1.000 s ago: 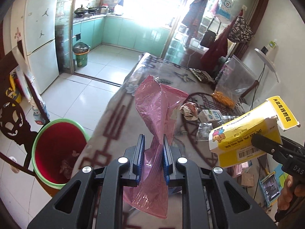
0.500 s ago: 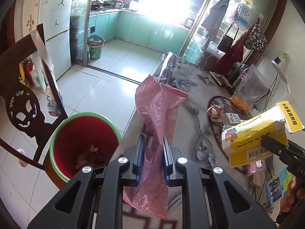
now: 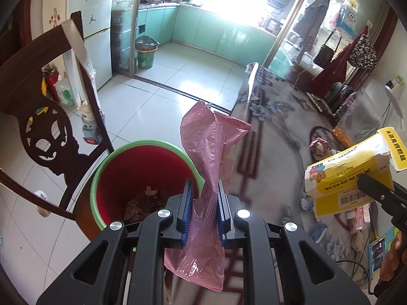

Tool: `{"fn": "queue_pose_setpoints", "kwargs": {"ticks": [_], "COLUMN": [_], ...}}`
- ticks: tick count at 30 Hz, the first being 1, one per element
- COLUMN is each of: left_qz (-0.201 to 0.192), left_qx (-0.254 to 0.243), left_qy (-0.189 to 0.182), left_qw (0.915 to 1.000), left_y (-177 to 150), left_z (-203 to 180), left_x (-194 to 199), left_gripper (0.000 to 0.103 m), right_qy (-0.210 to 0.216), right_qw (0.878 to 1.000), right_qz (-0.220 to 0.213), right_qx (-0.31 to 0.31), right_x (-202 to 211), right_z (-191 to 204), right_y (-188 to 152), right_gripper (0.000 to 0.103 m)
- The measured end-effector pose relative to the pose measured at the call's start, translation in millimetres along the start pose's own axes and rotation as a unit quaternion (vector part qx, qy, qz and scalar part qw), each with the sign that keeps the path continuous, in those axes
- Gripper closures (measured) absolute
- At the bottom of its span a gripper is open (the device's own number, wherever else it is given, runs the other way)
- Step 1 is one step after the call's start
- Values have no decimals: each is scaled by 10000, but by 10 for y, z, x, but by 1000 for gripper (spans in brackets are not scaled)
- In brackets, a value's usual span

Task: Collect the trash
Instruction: 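Carry the box and pink bag over the red bucket and open both tools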

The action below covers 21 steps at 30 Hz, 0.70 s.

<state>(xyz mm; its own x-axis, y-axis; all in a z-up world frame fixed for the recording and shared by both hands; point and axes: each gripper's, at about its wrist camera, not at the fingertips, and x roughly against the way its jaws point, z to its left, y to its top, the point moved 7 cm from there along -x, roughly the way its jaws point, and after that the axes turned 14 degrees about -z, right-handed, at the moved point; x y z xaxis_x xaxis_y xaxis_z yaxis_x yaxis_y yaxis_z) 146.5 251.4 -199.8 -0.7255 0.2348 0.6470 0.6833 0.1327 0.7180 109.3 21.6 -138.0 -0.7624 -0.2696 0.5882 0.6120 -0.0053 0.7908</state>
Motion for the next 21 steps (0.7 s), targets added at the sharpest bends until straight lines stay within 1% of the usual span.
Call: {"fn": "queue_pose_setpoints", "kwargs": {"ticks": [13, 17, 21], "left_qz": [189, 237, 304], "left_qx": [313, 372, 440], "left_qy": [460, 543, 588], "left_qw": [9983, 9975, 9968], "left_y": [-172, -192, -199], "left_z": [562, 677, 757], "left_x": [-113, -164, -235], "left_gripper": [88, 88, 88], "right_qy": [759, 907, 941], "right_qw": [9965, 9948, 9934], "right_qz": [341, 472, 650], "right_qx": [82, -31, -14], "right_x": [-607, -784, -946], "right_z": [544, 638, 733], "right_y": [-46, -97, -168], "right_gripper": [72, 72, 72]}}
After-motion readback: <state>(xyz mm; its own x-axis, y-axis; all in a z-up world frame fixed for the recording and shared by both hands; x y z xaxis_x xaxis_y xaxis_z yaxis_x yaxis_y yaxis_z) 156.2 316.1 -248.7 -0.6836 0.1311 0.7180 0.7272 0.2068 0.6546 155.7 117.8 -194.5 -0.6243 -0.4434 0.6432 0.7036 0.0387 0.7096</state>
